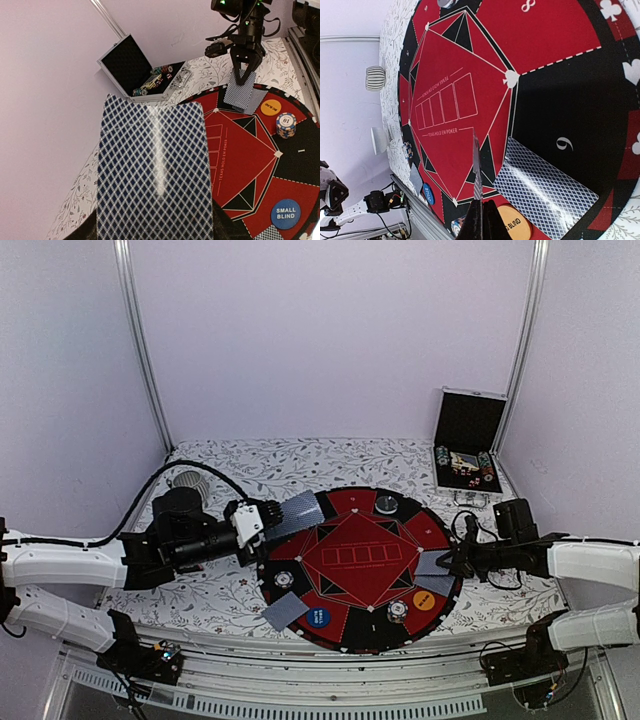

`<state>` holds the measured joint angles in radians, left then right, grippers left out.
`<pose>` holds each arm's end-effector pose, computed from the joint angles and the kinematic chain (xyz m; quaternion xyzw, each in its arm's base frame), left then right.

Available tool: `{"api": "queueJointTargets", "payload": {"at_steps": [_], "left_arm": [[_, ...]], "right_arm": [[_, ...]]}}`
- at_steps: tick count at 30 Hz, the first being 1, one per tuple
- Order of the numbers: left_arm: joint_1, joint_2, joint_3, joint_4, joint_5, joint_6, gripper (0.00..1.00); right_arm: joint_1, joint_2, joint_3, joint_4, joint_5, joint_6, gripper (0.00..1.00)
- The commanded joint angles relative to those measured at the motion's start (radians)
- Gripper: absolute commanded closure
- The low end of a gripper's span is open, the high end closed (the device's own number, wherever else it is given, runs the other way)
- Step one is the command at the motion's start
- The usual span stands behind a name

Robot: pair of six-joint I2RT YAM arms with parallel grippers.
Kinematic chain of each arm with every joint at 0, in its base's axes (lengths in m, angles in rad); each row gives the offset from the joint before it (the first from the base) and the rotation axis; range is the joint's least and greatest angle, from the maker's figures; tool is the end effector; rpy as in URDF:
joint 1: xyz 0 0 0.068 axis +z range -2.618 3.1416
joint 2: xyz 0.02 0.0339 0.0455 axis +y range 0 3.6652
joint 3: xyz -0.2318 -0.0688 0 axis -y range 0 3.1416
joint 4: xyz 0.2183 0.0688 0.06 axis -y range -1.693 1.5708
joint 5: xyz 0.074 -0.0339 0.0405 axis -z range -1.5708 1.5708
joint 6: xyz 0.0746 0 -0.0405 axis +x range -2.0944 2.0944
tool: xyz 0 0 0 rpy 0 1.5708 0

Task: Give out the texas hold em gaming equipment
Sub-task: Distribute the poker card in the big blind area.

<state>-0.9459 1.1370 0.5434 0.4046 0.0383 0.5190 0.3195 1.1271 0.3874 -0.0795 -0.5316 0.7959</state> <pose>0.1632 -0.2312 0.2236 0.5243 0.5648 -0.1494 0.6195 0.1938 0.1039 0.1190 0.1181 0.8950 0.3947 0.1711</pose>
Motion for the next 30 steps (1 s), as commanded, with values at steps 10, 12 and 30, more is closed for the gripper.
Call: {"api": "queueJointTargets", "payload": {"at_steps": [10,12,30], "left_arm": [[-0.021,-0.008,0.025,0.014,0.003,-0.007,0.47],[-0.021,-0.005,0.026,0.014,0.001,-0.006,0.47],[-0.026,-0.010,0.025,0.009,-0.003,-0.001,0.47]], "right_arm": [[-0.006,0.072,-0.064,0.122,-0.066,0.033,0.98],[-0.008,0.075,-0.073,0.121,-0.075,0.036,0.98],[-0.041,0.032,-0.099,0.118,-0.057,0.067,0.93]]}}
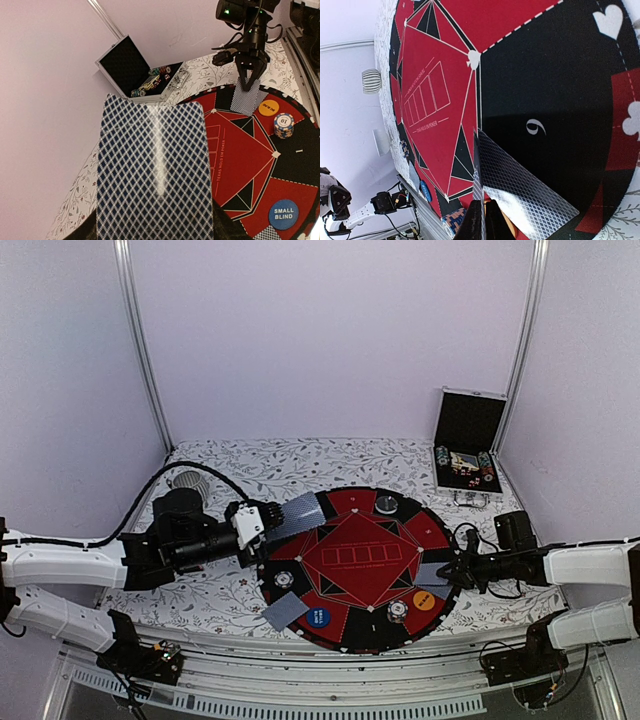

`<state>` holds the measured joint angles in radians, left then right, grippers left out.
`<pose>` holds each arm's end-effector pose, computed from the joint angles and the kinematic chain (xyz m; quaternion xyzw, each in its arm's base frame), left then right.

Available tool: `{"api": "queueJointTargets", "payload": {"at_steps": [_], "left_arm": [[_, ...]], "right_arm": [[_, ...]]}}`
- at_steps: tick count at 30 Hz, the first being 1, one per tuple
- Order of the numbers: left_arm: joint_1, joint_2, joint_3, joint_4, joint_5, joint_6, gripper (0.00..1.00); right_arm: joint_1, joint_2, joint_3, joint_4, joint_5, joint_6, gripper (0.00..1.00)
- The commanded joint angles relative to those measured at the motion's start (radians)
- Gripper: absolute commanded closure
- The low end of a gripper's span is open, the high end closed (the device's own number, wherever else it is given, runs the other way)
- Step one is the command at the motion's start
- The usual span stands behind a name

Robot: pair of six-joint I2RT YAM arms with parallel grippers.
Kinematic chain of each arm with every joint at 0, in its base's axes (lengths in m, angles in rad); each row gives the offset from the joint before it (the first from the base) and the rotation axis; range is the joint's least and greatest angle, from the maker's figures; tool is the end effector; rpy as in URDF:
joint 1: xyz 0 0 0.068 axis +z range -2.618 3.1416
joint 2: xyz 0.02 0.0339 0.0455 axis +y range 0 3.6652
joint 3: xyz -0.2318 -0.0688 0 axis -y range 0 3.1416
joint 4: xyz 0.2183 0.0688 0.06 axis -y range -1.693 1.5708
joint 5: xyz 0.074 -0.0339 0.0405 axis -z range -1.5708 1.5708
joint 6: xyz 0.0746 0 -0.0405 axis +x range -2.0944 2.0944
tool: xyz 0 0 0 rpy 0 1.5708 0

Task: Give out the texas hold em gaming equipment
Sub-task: Distribute the poker card in the big blind area.

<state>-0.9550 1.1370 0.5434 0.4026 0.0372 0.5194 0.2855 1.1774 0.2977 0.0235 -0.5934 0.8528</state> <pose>0.1612 -0.2326 0.2233 0.5272 0.5630 -0.1515 0.6182 0.1855 0.0979 0.0950 0.1526 0.8887 0.4110 0.1341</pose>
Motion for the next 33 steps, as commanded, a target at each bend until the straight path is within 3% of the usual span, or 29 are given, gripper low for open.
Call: {"api": "queueJointTargets", "payload": {"at_steps": [1,13,19,33], "left_arm": [[-0.017,-0.011,0.025,0.011,-0.001,0.000,0.47],[-0.020,-0.011,0.024,0.011,0.000,0.001,0.47],[-0.020,-0.009,0.024,0.009,0.003,0.001,0.47],[-0.020,-0.003,0.025,0.009,0.001,0.004,0.47]], "right_arm": [[-0.007,-0.020,-0.009,0.016,0.006,0.012,0.93],[-0.009,-0.027,-0.039,0.143,-0.004,0.110,0.98],[-0.008,-0.032,-0.133,0.332,0.006,0.302,0.98],[0.017,-0.061,-0.202,0.398,0.066,0.412,0.98]]}}
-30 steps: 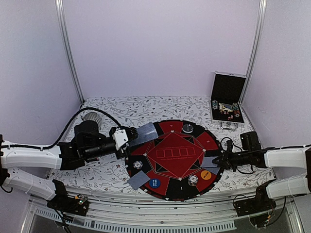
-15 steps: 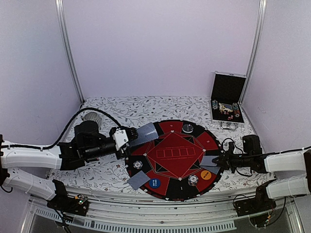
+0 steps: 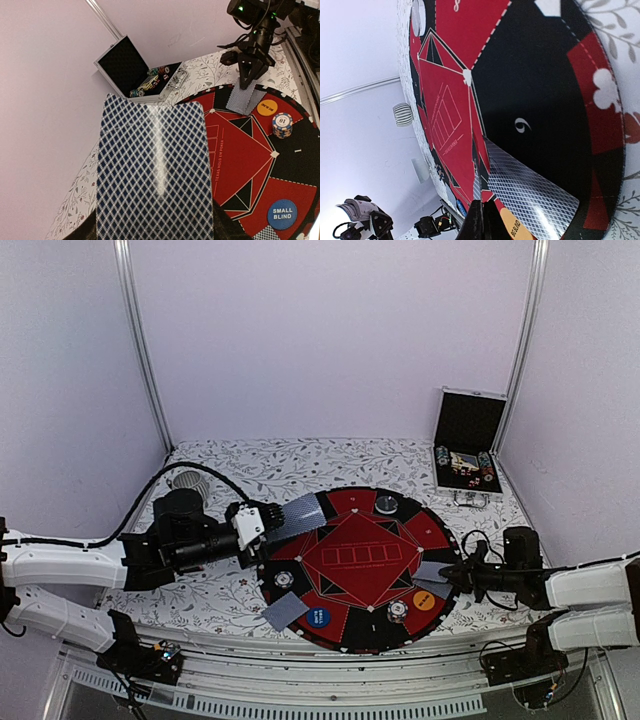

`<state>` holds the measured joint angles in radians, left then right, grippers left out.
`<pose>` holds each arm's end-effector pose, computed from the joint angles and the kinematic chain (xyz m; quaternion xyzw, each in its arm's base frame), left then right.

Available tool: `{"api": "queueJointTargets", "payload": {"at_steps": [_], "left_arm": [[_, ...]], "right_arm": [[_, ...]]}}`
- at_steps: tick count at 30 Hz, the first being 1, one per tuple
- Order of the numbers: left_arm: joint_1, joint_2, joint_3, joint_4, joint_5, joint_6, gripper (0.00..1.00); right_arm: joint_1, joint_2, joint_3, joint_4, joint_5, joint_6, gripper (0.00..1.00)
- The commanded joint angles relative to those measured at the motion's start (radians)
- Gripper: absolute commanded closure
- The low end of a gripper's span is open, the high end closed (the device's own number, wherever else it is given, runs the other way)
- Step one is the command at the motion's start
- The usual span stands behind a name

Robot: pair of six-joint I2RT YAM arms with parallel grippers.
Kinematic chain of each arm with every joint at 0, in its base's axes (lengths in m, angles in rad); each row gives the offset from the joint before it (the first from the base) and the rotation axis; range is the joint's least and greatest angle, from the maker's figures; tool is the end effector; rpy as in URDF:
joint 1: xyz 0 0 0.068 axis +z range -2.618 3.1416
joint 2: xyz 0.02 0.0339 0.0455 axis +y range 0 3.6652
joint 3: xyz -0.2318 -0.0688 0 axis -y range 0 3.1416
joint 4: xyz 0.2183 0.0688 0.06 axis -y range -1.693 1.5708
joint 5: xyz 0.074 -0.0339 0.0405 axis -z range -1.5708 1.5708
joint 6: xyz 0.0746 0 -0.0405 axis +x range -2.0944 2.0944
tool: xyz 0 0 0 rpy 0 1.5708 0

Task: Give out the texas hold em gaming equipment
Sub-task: Distribute the poker card in the big blind area.

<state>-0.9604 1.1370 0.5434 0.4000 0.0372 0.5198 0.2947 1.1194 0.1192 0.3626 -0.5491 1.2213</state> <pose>0.1599 -0.2334 0.2229 0.5293 0.5621 -0.1529 0.6169 0.1780 0.0947 0.0888 0.2751 0.8235 0.4735 0.1480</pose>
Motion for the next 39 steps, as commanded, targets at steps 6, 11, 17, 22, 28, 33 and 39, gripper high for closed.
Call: {"api": "queueJointTargets", "payload": {"at_steps": [6,11,17,22,28,33,39], "left_arm": [[-0.015,-0.004,0.025,0.012,0.001,0.003,0.47],[-0.015,-0.008,0.023,0.011,-0.005,0.005,0.47],[-0.015,-0.008,0.024,0.011,-0.003,0.005,0.47],[-0.015,-0.009,0.023,0.010,-0.003,0.005,0.47],[-0.017,-0.008,0.024,0.011,0.001,0.004,0.47],[-0.016,-0.010,0.024,0.008,0.002,0.003,0.47],[-0.017,-0.013,0.024,0.006,0.002,0.007,0.47]], "right_arm": [[0.021,0.040,-0.014,0.098,0.002,0.050,0.98],[0.024,0.060,-0.015,0.107,-0.003,0.052,0.93],[0.024,0.035,-0.013,0.077,-0.008,0.052,0.74],[0.024,-0.037,-0.007,-0.014,0.029,0.041,0.62],[0.024,-0.145,0.012,-0.146,0.075,0.037,0.39],[0.024,-0.222,0.063,-0.300,0.137,0.008,0.20],[0.022,-0.365,0.165,-0.499,0.311,-0.060,0.11]]}}
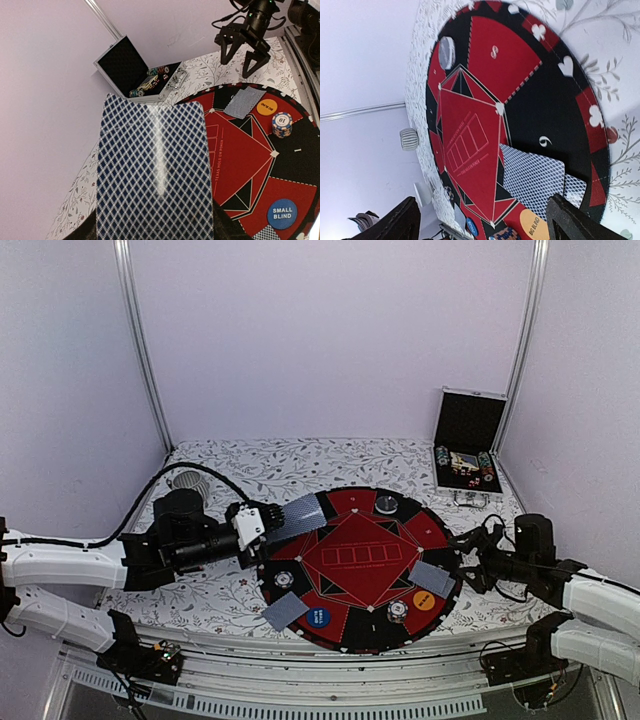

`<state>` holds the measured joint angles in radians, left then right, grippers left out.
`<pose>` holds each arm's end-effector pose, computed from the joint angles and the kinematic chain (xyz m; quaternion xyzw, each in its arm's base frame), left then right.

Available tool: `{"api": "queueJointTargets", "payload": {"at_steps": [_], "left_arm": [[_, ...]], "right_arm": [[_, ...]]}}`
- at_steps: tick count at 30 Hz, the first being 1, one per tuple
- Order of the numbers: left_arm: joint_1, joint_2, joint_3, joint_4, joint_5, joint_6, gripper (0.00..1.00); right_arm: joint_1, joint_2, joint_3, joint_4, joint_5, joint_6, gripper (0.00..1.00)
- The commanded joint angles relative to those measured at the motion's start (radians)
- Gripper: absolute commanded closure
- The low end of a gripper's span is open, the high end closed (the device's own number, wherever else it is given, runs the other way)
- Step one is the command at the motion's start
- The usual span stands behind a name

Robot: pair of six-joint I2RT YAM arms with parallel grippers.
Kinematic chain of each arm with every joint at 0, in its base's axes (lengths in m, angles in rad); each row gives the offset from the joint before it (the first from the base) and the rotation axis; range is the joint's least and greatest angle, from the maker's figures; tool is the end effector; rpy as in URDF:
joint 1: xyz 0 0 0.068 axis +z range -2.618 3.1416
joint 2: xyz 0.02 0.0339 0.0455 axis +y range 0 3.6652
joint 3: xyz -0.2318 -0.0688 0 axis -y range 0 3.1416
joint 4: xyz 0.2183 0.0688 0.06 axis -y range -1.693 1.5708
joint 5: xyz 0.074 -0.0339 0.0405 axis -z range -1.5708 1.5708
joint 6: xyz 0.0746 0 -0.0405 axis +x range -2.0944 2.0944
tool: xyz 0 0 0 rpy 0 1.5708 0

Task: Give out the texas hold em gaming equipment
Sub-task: Distribute the poker card in the big blind area, then pick up the poker card from the face-down deck piles.

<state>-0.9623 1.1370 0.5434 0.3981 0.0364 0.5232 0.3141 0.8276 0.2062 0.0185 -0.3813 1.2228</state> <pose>0.1594 -0.2336 0.2226 0.5310 0.5613 -0.1519 0.6163 0.1755 0.0862 0.1246 0.3022 0.8196 0.4381 0.2119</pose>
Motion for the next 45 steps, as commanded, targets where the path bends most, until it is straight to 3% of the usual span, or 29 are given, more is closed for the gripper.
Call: {"api": "queueJointTargets", "payload": {"at_steps": [1,7,12,14,18,23,30,35,38,45], "left_arm": [[-0.016,-0.013,0.024,0.008,0.003,0.003,0.47],[-0.022,-0.003,0.021,0.004,0.005,0.032,0.47],[-0.036,-0.016,0.002,0.022,0.000,0.064,0.47],[-0.037,-0.018,-0.006,0.027,-0.007,0.073,0.47],[-0.041,-0.017,-0.009,0.027,-0.016,0.084,0.47],[-0.047,-0.021,-0.013,0.030,-0.025,0.091,0.47],[-0.048,-0.015,-0.013,0.033,-0.017,0.083,0.47],[-0.048,-0.013,-0.013,0.034,-0.017,0.080,0.48],[-0.048,-0.014,-0.014,0.037,-0.017,0.080,0.48],[-0.048,-0.014,-0.014,0.039,-0.019,0.078,0.48]], "right_arm": [[0.002,-0.087,0.102,-0.176,0.177,-0.095,0.09],[0.025,-0.012,0.339,-0.130,0.127,-0.433,0.07],[0.249,0.173,0.558,-0.067,0.129,-0.704,0.05],[0.322,0.264,0.627,-0.017,0.043,-0.807,0.04],[0.412,0.479,0.787,0.042,-0.203,-0.891,0.04],[0.528,0.651,0.951,-0.058,-0.204,-1.029,0.05],[0.563,0.752,0.993,-0.077,-0.205,-1.076,0.06],[0.571,0.793,1.047,-0.137,-0.085,-1.085,0.06],[0.569,0.794,1.063,-0.185,-0.003,-1.092,0.07],[0.567,0.745,1.054,-0.219,0.025,-1.104,0.09]]}}
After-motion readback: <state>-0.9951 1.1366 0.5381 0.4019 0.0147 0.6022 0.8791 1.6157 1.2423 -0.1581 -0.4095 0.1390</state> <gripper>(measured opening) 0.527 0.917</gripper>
